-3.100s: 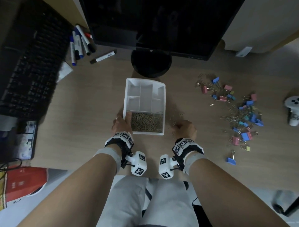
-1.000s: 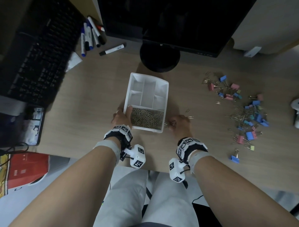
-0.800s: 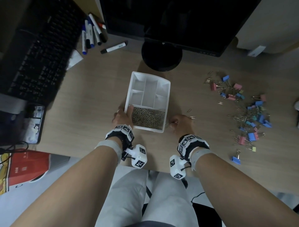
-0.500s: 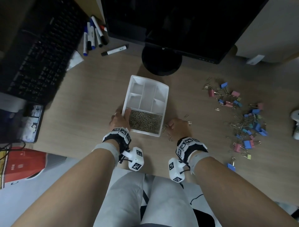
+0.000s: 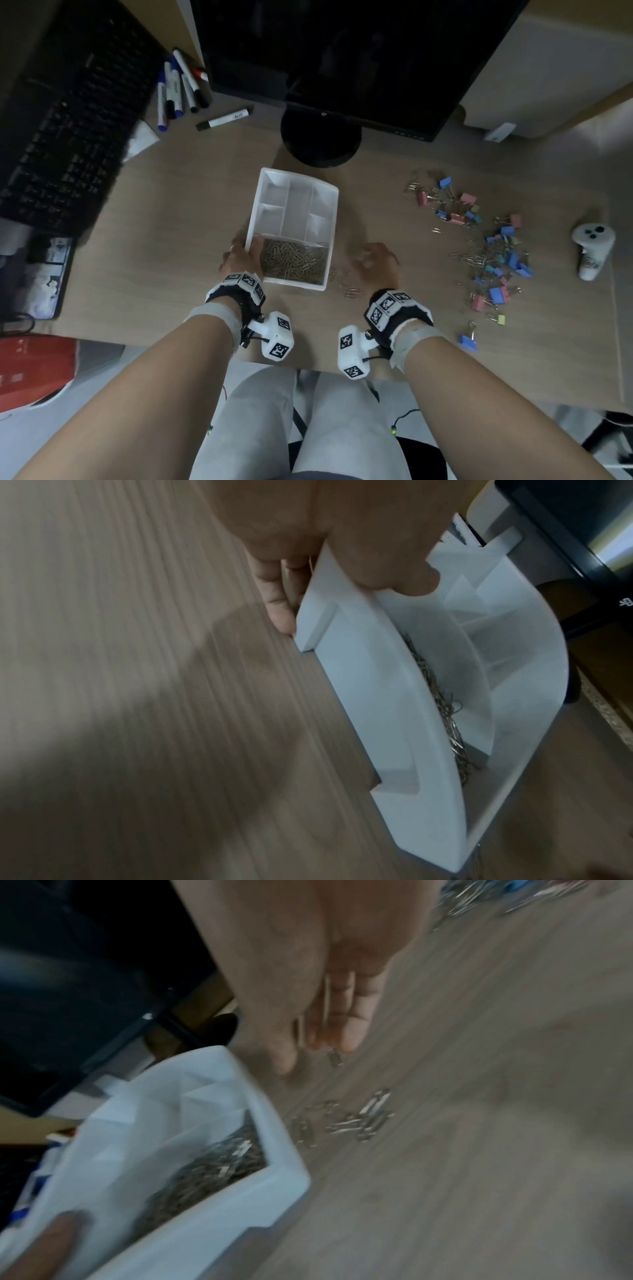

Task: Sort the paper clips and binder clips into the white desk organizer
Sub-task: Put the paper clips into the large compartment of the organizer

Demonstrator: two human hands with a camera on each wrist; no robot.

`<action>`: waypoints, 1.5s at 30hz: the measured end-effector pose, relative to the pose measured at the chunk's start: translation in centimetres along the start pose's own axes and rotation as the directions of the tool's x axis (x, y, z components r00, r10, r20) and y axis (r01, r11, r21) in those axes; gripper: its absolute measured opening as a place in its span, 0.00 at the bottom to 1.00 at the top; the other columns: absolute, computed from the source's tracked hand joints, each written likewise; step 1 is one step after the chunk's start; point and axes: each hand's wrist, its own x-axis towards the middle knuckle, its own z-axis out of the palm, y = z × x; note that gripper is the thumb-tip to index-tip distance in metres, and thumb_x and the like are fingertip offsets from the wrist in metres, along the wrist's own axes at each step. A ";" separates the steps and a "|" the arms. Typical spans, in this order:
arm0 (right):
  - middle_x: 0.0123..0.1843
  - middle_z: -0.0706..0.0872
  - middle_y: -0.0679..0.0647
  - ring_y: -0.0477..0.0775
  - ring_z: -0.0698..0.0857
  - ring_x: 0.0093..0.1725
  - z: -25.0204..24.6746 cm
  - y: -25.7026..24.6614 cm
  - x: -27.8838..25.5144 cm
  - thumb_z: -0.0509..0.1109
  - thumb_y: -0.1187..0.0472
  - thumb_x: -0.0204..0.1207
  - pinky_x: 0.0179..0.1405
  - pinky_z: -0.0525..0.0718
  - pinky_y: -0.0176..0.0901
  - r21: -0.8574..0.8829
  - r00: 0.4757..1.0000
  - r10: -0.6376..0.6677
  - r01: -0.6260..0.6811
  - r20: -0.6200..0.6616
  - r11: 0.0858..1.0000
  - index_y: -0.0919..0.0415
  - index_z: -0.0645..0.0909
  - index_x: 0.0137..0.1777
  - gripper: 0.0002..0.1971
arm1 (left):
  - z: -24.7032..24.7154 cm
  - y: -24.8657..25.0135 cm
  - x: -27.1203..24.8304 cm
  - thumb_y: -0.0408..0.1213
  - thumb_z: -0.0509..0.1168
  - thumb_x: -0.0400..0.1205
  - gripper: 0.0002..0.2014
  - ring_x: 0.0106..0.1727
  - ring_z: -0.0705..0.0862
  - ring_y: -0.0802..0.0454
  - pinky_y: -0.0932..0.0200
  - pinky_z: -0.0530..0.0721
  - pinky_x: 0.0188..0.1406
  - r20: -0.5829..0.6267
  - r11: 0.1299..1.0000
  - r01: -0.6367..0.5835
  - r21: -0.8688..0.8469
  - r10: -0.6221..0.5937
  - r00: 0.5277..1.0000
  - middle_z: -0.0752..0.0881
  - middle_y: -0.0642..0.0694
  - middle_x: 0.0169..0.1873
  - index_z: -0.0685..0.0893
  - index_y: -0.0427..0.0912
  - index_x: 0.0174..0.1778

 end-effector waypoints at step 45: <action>0.68 0.76 0.57 0.63 0.78 0.67 2.8 -0.7 -0.3 0.78 0.50 0.69 0.59 0.82 0.54 -0.009 0.999 0.031 -0.031 -0.029 0.999 0.48 0.78 0.69 0.27 | -1.4 -0.6 -0.3 0.63 0.50 0.84 0.34 0.65 0.80 0.33 0.43 0.76 0.65 -0.046 0.998 -0.065 0.015 0.066 0.997 0.81 0.32 0.63 0.74 0.36 0.70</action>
